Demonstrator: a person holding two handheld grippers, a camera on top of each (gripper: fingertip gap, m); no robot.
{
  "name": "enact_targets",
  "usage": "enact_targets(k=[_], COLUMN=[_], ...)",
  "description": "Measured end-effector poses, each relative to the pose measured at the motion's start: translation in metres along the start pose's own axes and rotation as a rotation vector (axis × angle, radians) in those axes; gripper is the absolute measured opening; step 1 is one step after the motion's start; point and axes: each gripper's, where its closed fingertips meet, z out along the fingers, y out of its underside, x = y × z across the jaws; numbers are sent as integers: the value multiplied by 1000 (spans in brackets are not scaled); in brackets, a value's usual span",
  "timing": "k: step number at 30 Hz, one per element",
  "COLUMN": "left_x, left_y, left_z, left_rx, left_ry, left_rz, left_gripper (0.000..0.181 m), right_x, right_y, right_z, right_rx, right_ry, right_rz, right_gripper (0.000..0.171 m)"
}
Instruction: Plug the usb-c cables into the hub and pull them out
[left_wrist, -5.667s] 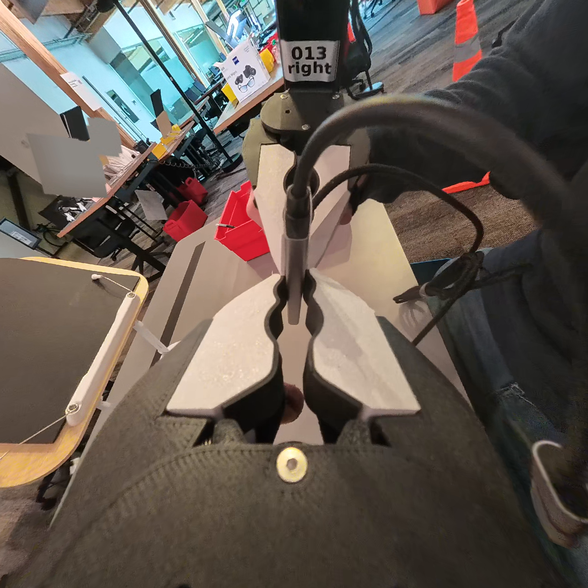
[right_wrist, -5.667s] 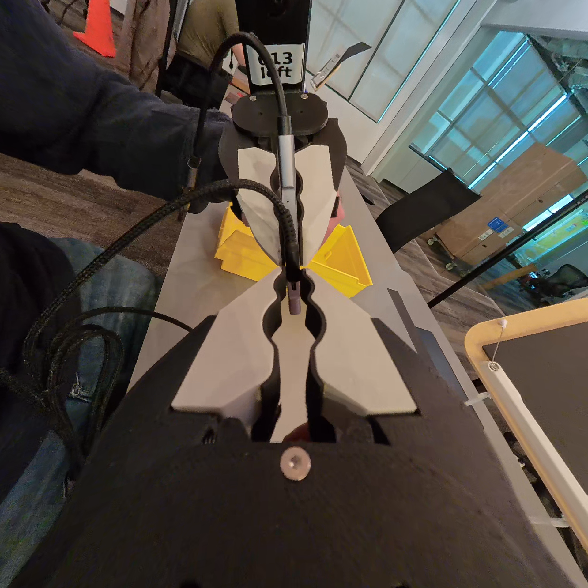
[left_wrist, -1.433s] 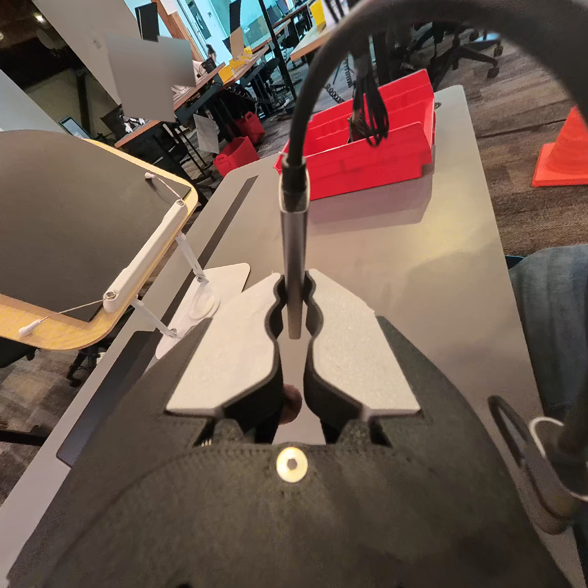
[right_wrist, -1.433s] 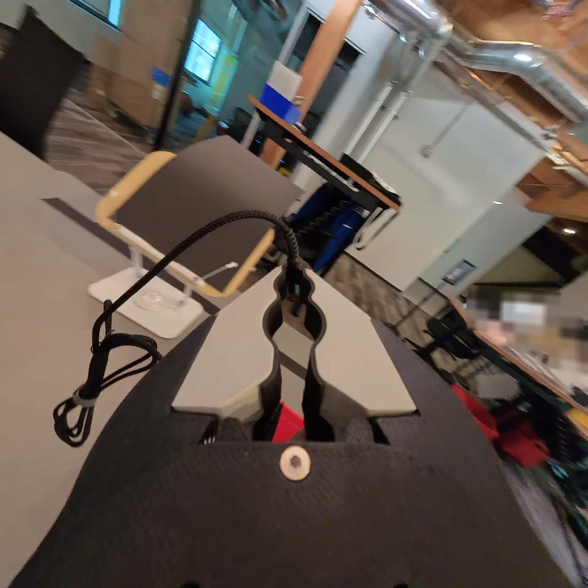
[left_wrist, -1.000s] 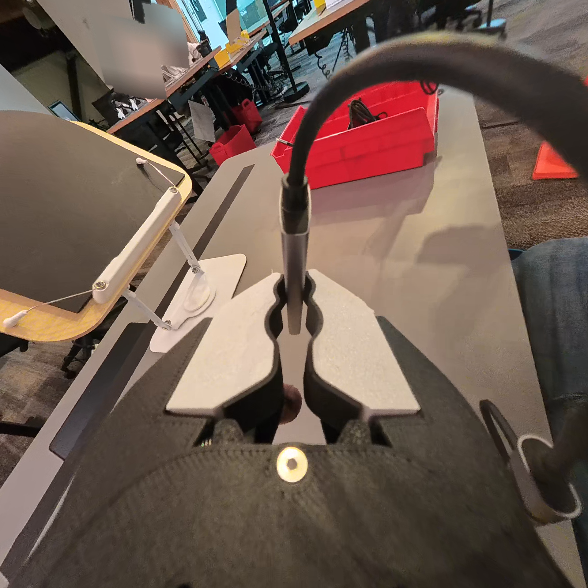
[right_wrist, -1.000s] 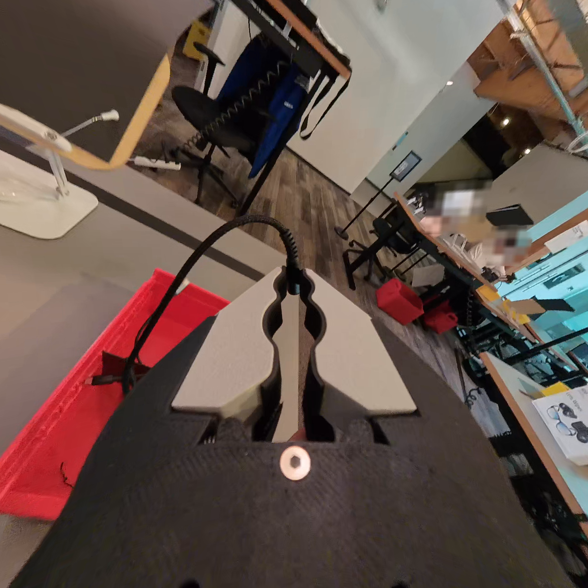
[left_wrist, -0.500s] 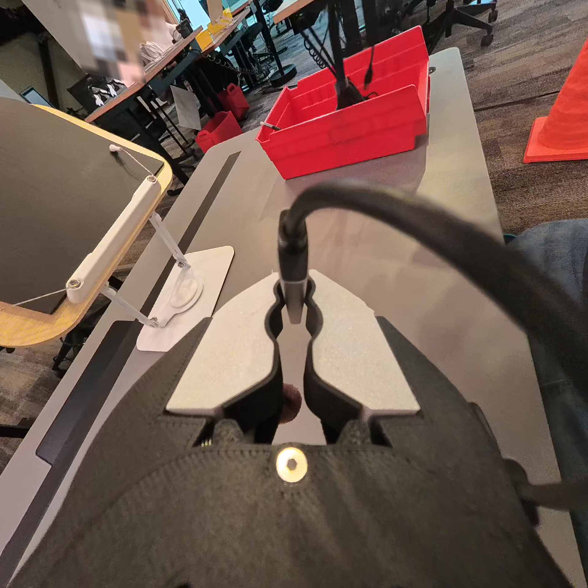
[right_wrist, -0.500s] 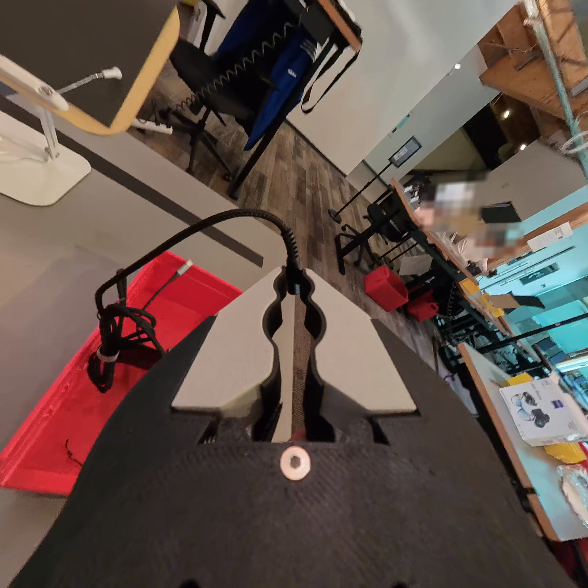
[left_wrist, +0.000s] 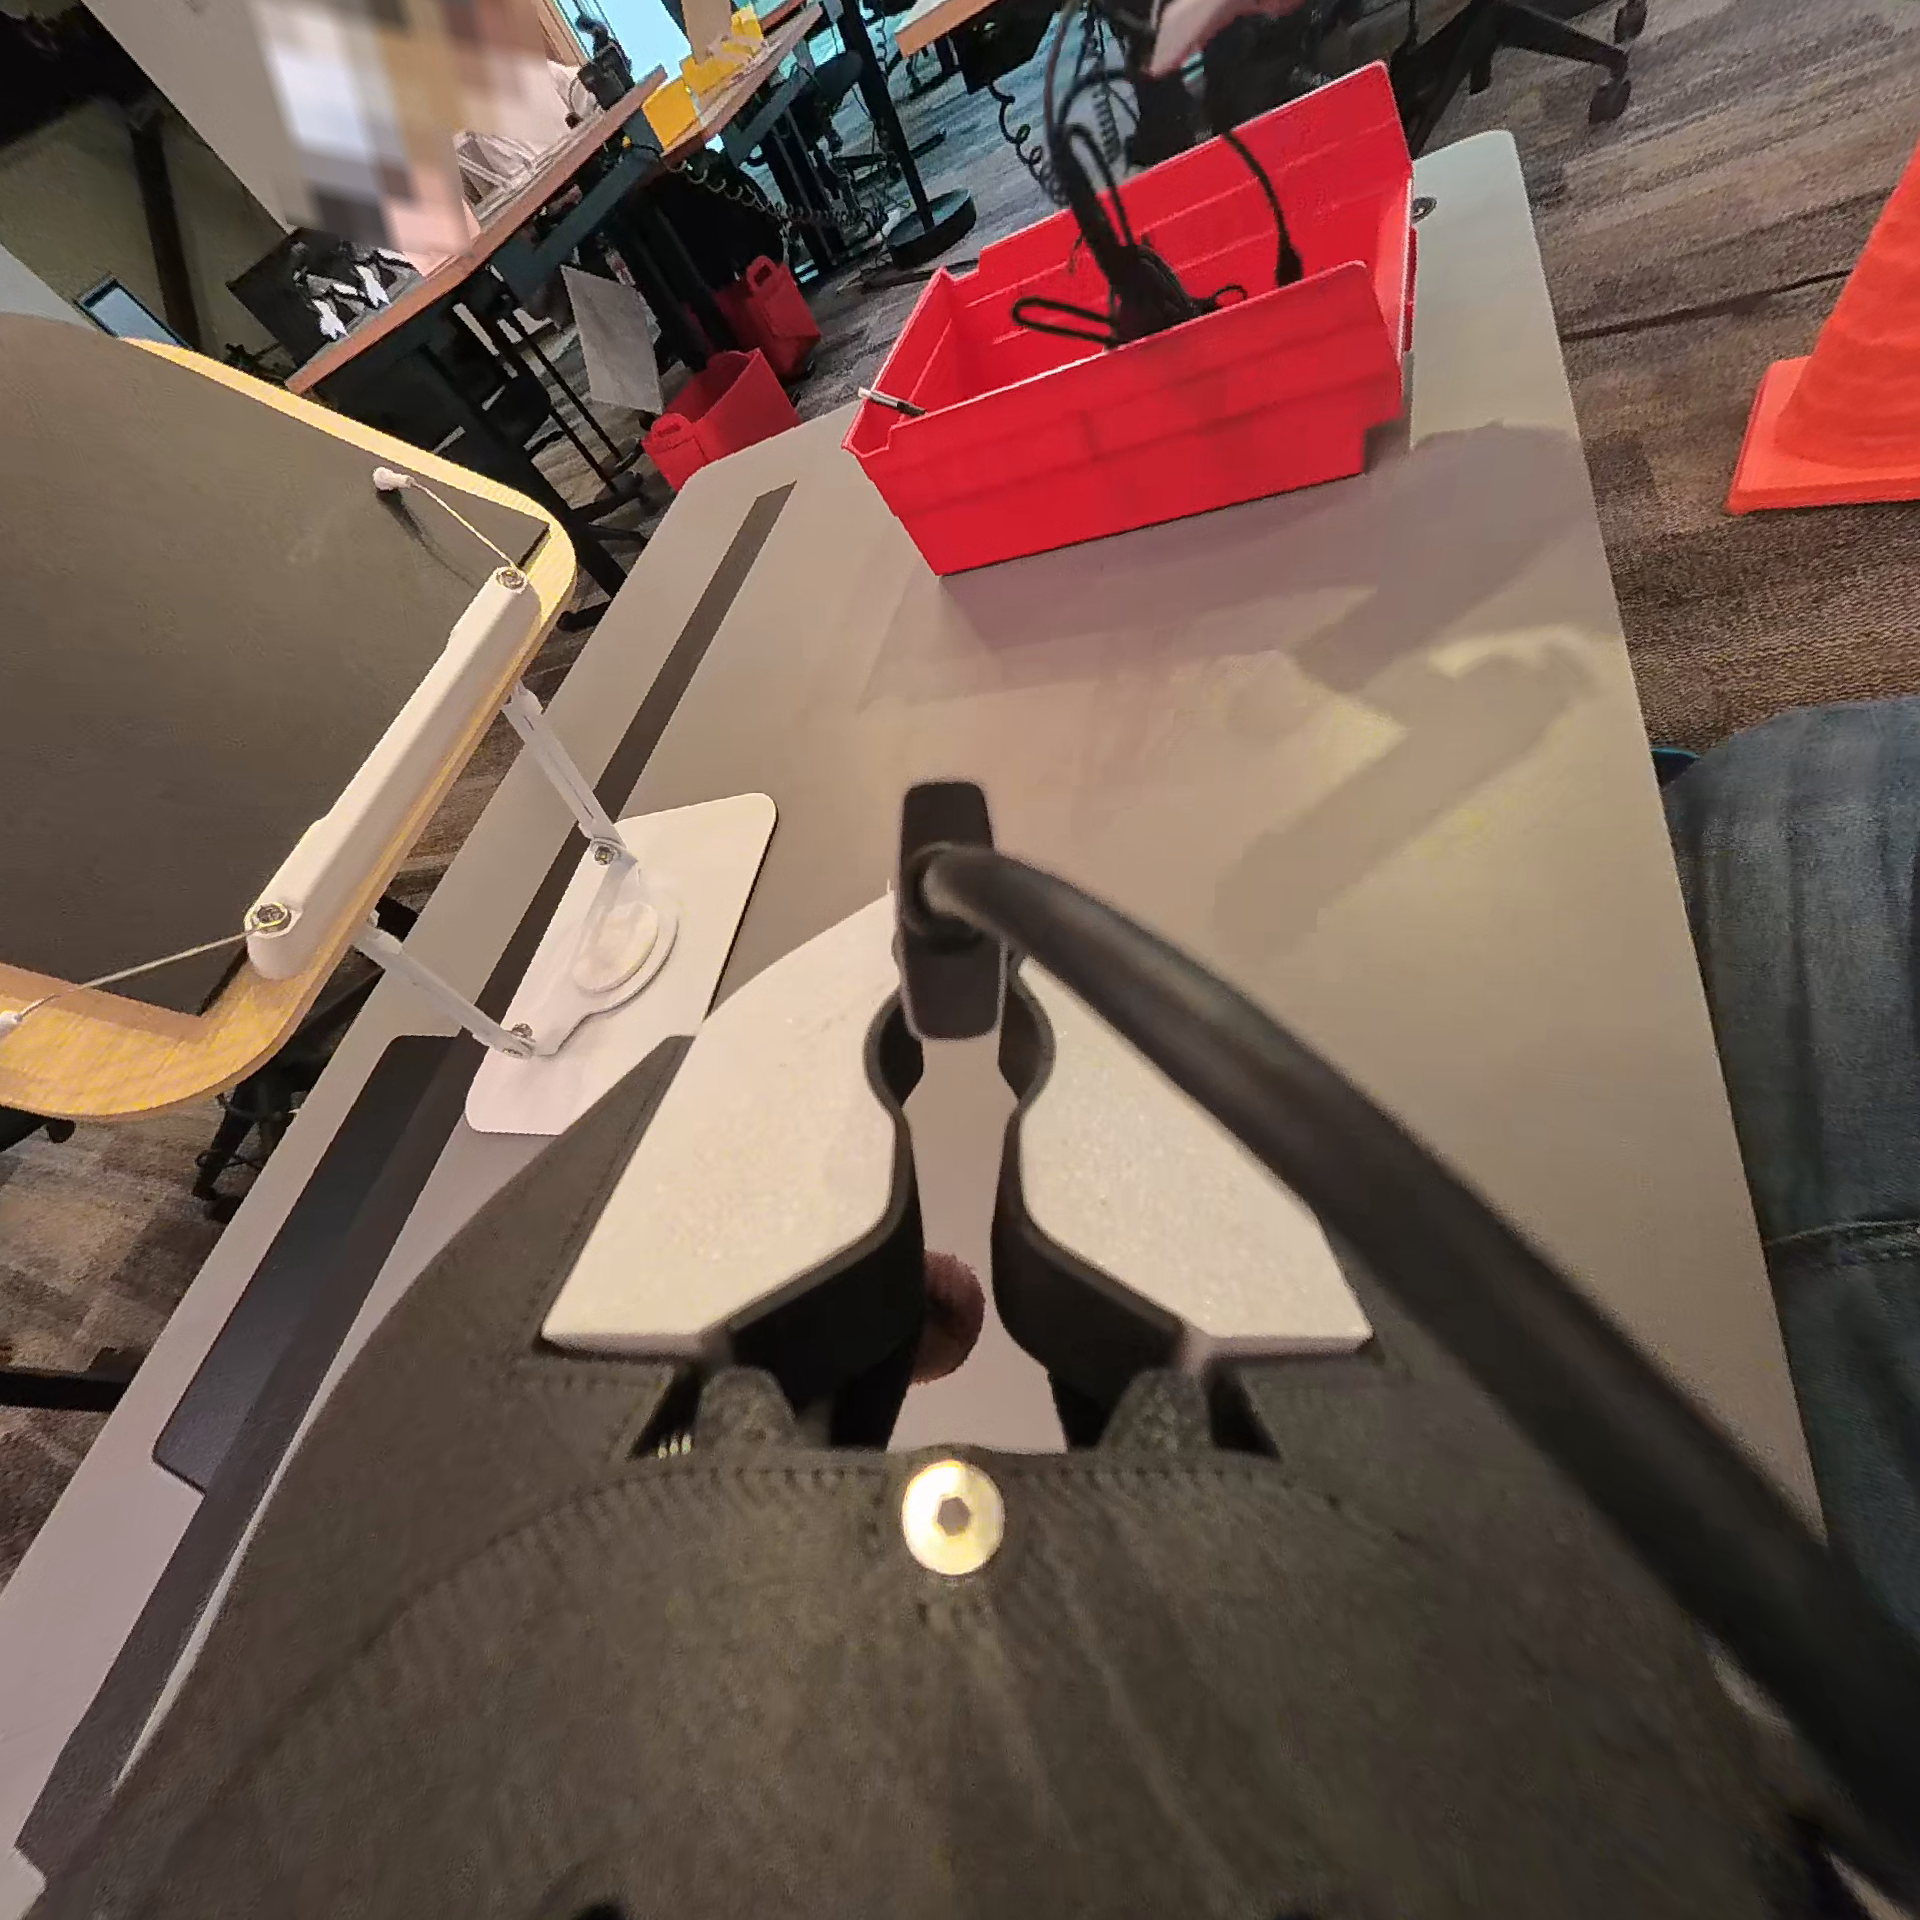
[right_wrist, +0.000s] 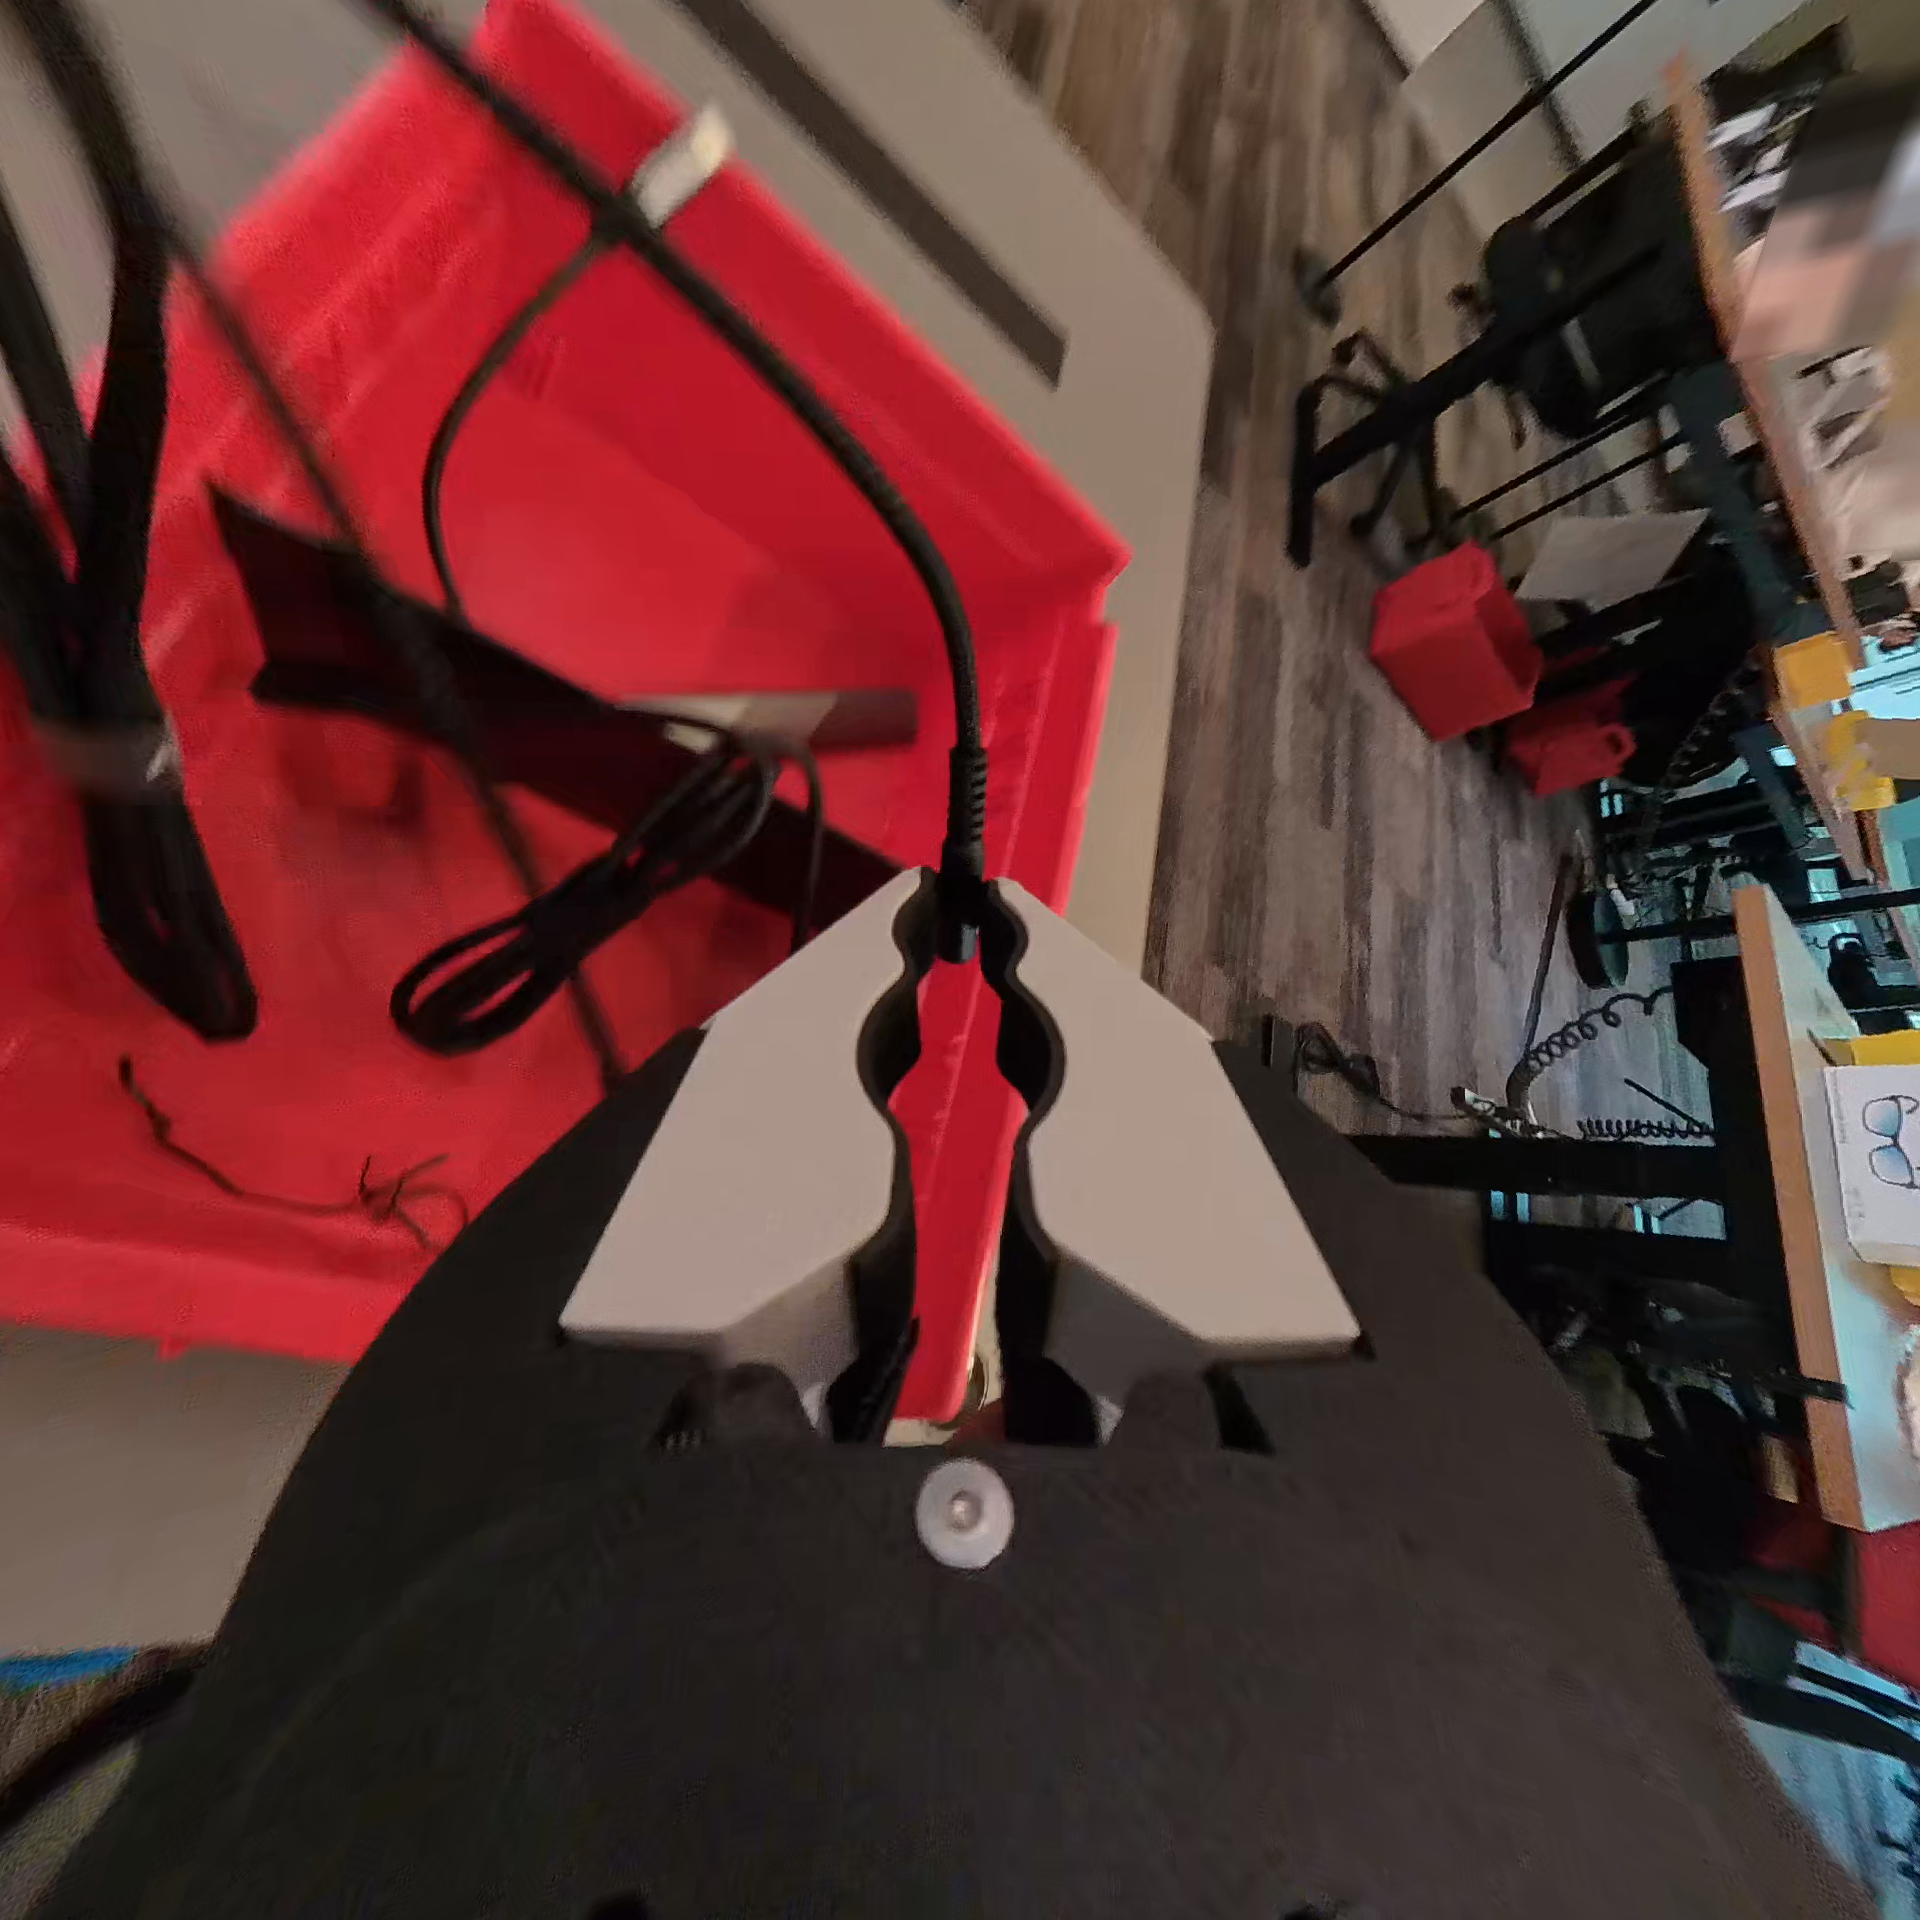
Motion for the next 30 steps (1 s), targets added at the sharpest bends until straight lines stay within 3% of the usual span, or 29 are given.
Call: enact_targets(k=[1, 11, 15, 21, 23, 25, 30], left_x=[0, 7, 7, 4, 4, 6, 19], left_y=[0, 4, 5, 6, 6, 3, -4], left_z=[0, 8, 6, 6, 7, 9, 21], left_rx=[-2, -22, -30, -34, -37, -35, -54], left_ry=[0, 25, 23, 18, 11, 14, 39], left_rz=[0, 5, 8, 3, -2, -3, 11], left_gripper=[13, 8, 9, 9, 9, 9, 9], right_x=[-9, -84, -85, -61, -52, -71, -193], right_y=[9, 101, 99, 80, 50, -11, -181], right_z=[4, 27, 21, -11, -30, -61, -169], right_rx=[-35, -408, -401, -348, -248, -34, 600], right_ry=[-22, -354, -407, -371, -317, -361, -570], right_rz=[-25, -153, -89, -80, -94, -96, -281], right_gripper=[5, 11, 52, 72, 70, 61, 46])
